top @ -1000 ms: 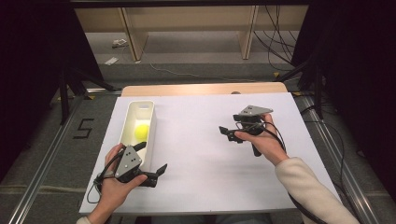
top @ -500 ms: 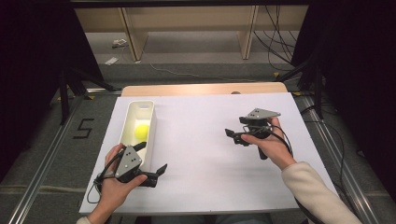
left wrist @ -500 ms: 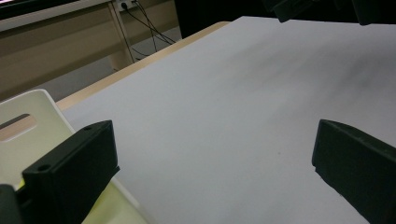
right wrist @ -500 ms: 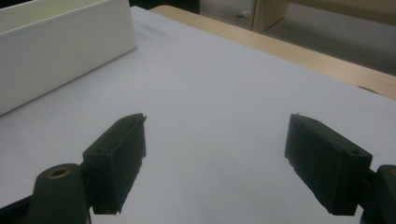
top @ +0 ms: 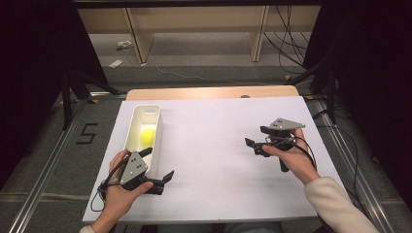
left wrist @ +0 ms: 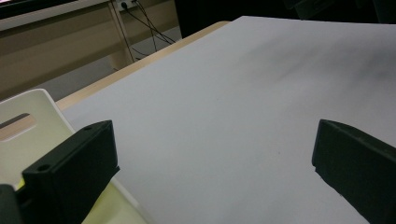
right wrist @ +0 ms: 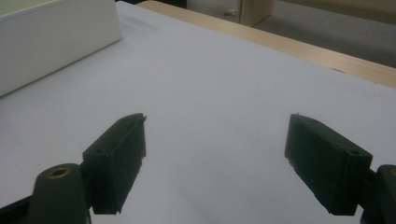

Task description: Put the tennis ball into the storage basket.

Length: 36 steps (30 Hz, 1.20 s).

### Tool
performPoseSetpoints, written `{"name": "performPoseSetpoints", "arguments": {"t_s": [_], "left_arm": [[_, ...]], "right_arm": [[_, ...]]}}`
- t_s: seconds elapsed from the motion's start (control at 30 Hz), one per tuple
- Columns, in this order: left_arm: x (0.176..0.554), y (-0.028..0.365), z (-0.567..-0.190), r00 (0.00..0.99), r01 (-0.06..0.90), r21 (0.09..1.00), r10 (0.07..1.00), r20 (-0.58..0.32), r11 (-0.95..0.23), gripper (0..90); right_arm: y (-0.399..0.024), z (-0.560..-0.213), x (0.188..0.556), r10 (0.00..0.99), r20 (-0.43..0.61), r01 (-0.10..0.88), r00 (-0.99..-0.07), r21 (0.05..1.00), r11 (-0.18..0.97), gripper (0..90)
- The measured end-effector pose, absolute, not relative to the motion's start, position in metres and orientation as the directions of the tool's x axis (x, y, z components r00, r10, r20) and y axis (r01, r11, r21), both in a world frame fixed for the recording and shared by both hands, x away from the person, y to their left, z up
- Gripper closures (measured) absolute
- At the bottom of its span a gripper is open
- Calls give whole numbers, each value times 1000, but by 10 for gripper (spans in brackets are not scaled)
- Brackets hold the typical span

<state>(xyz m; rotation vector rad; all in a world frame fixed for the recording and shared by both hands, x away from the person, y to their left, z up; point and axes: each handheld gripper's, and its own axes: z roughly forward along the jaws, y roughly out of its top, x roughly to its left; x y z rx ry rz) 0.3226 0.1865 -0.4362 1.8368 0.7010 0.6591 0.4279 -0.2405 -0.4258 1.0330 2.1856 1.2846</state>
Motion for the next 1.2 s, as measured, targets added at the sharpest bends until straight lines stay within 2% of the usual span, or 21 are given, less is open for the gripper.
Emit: {"name": "performPoseSetpoints", "arguments": {"t_s": [0.57, 1.2], "left_arm": [[323, 187, -436, 679, 168, 936, 725, 118, -310, 0], [323, 188, -436, 677, 171, 935, 727, 117, -310, 0]], "right_arm": [[-274, -429, 400, 789, 27, 395, -613, 876, 277, 210], [-287, -436, 379, 793, 25, 406, -608, 869, 283, 207]]}}
